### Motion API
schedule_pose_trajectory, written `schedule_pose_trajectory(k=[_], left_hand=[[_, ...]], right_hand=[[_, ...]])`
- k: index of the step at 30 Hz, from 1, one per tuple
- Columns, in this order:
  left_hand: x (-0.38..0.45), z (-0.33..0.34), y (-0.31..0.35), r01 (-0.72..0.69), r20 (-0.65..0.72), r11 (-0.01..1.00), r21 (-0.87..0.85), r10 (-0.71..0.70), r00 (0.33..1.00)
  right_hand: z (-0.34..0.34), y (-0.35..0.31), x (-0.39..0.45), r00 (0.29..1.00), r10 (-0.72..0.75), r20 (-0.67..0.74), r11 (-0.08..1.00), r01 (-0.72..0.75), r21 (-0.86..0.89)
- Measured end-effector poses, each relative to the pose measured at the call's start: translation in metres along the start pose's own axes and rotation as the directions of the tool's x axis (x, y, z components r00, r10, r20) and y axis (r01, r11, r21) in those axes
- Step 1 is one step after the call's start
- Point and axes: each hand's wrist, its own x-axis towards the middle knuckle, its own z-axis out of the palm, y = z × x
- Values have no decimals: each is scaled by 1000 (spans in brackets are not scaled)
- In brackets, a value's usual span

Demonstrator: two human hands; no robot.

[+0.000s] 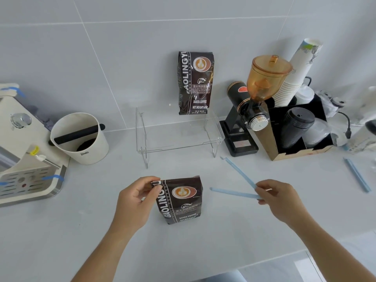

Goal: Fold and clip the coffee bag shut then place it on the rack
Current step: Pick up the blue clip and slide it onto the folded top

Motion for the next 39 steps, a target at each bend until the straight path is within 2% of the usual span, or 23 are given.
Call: schedule_pose_trajectory(k=[4,8,14,26,31,36,39], left_hand=[[3,-2,0,2,16,998,-68,-1,1000],[5,-3,3,20,52,991,-131,-13,999],[5,-3,0,49,56,987,-155,-41,998],[4,-2,5,69,38,981,-183,-63,997],[4,1,1,68,-17,985,-156,-72,997],[4,2,-2,33,-54,994,-106,-39,998],[4,2,2,46,-41,993,-107,-51,998]], right_hand=[[-16,-35,-14,999,-34,11,985,32,170],[-14,-65,-23,991,-118,57,966,101,238],[17,-96,-23,957,-233,172,948,184,259],[55,-121,-10,891,-286,353,957,246,154],[56,-117,-3,852,-264,452,960,187,208],[52,-110,3,766,-226,602,961,72,269],[51,-107,5,764,-227,604,951,40,307]])
